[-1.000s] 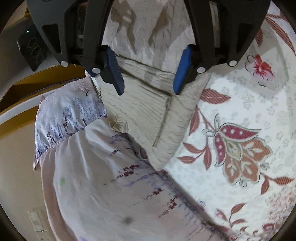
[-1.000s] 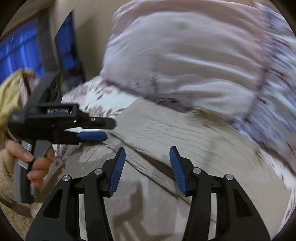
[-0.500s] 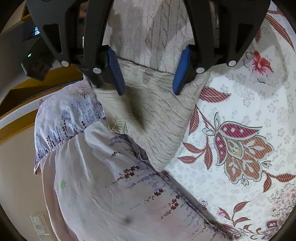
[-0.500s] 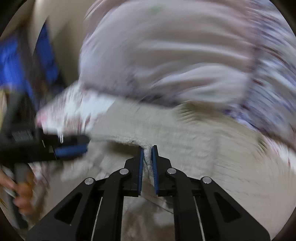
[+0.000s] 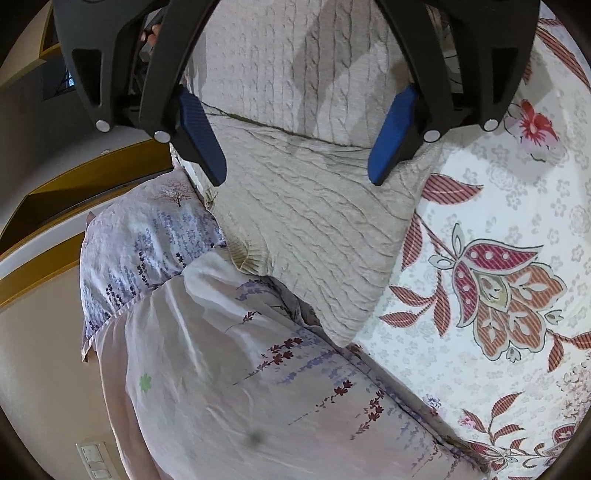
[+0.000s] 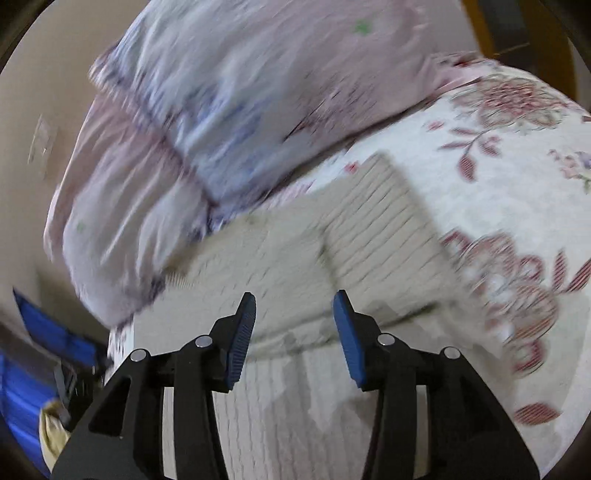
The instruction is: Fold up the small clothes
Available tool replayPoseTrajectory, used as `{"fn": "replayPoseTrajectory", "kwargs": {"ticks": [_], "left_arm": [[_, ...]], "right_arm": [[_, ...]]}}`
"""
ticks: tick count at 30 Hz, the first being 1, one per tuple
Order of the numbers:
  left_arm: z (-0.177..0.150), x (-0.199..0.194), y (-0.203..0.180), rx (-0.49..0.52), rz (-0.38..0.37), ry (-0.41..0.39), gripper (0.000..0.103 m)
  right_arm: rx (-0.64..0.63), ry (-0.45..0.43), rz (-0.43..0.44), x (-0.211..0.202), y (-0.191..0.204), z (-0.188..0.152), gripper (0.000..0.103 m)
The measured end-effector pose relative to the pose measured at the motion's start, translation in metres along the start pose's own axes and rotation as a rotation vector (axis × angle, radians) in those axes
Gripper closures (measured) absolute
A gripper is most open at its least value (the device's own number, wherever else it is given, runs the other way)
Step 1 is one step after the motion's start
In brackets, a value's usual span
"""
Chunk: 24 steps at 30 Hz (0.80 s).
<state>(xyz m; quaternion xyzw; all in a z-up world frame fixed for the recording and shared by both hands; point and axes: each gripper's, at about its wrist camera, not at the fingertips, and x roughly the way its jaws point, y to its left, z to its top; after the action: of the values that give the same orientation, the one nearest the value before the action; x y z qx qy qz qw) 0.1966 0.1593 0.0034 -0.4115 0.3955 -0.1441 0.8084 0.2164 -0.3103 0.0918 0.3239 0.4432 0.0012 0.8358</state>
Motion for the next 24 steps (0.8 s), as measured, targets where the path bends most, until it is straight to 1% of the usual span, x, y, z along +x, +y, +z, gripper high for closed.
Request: {"fn": "replayPoseTrajectory", "kwargs": {"ticks": [2, 5, 6, 8, 9, 10, 11, 14, 15, 17, 18, 19, 20, 21, 22, 23, 24], "left_arm": [[0.0, 0.0, -0.001, 0.006, 0.003, 0.0, 0.024], [0.0, 0.0, -0.002, 0.016, 0.005, 0.0, 0.023], [0.0, 0.0, -0.002, 0.018, 0.005, 0.0, 0.022], [0.0, 0.001, -0.002, 0.024, 0.008, 0.001, 0.022], [0.0, 0.001, -0.003, 0.026, 0.008, 0.001, 0.021], [0.0, 0.002, -0.004, 0.029, 0.008, 0.003, 0.02], [0.0, 0.002, -0.004, 0.032, 0.009, 0.005, 0.02], [-0.001, 0.0, -0.008, 0.048, 0.013, 0.018, 0.02], [-0.002, -0.004, -0.01, 0.055, -0.001, 0.022, 0.02], [-0.004, -0.011, -0.013, 0.081, -0.016, 0.021, 0.02], [-0.005, -0.015, -0.015, 0.102, -0.014, 0.017, 0.02], [-0.007, -0.021, -0.018, 0.13, -0.006, 0.01, 0.02], [-0.008, -0.026, -0.019, 0.155, 0.0, 0.007, 0.021], [-0.01, -0.031, -0.02, 0.172, 0.016, 0.002, 0.022], [-0.013, -0.036, -0.02, 0.187, 0.025, 0.004, 0.023], [-0.016, -0.042, -0.019, 0.202, 0.03, 0.012, 0.028], [-0.02, -0.047, -0.017, 0.211, 0.035, 0.023, 0.031]], "right_arm": [[0.024, 0.047, 0.0, 0.014, -0.005, 0.007, 0.058], [0.046, 0.098, -0.019, 0.034, -0.014, 0.005, 0.063], [0.055, 0.117, -0.013, 0.042, -0.016, 0.003, 0.068], [0.049, 0.125, -0.002, 0.052, -0.009, 0.001, 0.071], [0.035, 0.118, -0.004, 0.053, -0.008, 0.0, 0.078], [0.02, 0.121, -0.001, 0.053, -0.006, -0.002, 0.091], [0.011, 0.128, 0.009, 0.055, -0.005, -0.002, 0.093], [-0.042, 0.04, 0.016, 0.035, 0.002, -0.002, 0.094], [-0.061, -0.004, 0.015, 0.026, 0.006, -0.001, 0.095], [-0.069, -0.043, 0.006, 0.017, 0.007, 0.0, 0.095], [-0.074, -0.045, -0.028, 0.018, 0.006, 0.0, 0.095], [-0.087, -0.029, -0.072, 0.023, 0.004, -0.001, 0.095], [-0.094, -0.01, -0.099, 0.028, 0.002, -0.001, 0.094], [-0.096, 0.03, -0.128, 0.036, -0.001, -0.003, 0.094], [-0.084, 0.066, -0.134, 0.041, -0.005, -0.005, 0.093], [-0.074, 0.065, -0.124, 0.038, -0.008, -0.006, 0.092], [-0.072, 0.059, -0.117, 0.032, -0.009, -0.006, 0.084]]}}
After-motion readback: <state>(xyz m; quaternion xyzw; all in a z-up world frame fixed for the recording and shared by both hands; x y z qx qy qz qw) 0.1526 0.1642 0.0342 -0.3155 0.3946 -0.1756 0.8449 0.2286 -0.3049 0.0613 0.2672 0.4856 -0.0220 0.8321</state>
